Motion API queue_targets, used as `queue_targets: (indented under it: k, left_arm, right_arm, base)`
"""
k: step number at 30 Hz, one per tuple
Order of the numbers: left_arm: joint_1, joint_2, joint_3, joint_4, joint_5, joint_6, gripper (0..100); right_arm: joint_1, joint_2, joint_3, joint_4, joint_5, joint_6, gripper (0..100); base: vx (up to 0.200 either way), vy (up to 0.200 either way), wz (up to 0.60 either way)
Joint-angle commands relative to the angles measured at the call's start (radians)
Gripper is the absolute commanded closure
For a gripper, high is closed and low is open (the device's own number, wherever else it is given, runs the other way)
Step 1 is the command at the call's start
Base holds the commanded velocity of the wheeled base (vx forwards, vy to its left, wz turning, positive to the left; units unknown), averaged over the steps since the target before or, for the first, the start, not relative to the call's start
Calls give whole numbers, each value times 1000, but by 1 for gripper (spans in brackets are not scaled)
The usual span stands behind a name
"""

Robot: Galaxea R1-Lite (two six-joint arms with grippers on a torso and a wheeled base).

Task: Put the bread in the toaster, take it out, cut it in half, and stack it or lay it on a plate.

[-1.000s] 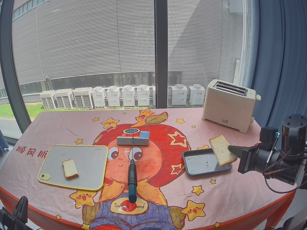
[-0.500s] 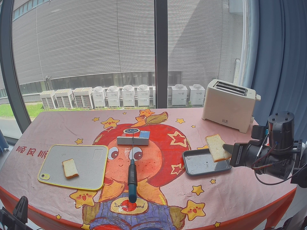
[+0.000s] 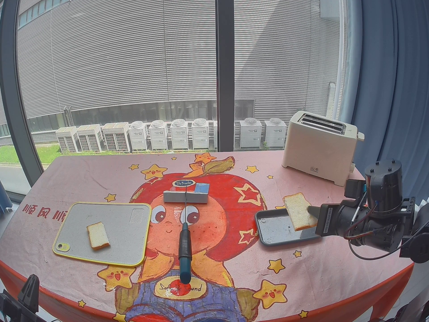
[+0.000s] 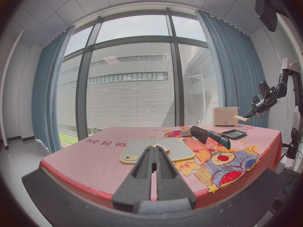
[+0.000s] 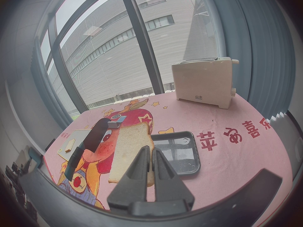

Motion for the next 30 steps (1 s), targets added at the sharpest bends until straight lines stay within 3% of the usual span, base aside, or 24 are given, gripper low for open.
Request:
queue_targets:
  k: [1, 30]
  left_arm:
    - [0, -16, 18, 0, 0, 0, 100]
    - [2, -16, 18, 0, 0, 0, 100]
  right_arm:
    - [0, 5, 1, -1, 0, 0, 100]
    - [-14, 79, -2, -1, -4, -3, 100]
  base:
    - [0, 0, 0]
    - [0, 0, 0]
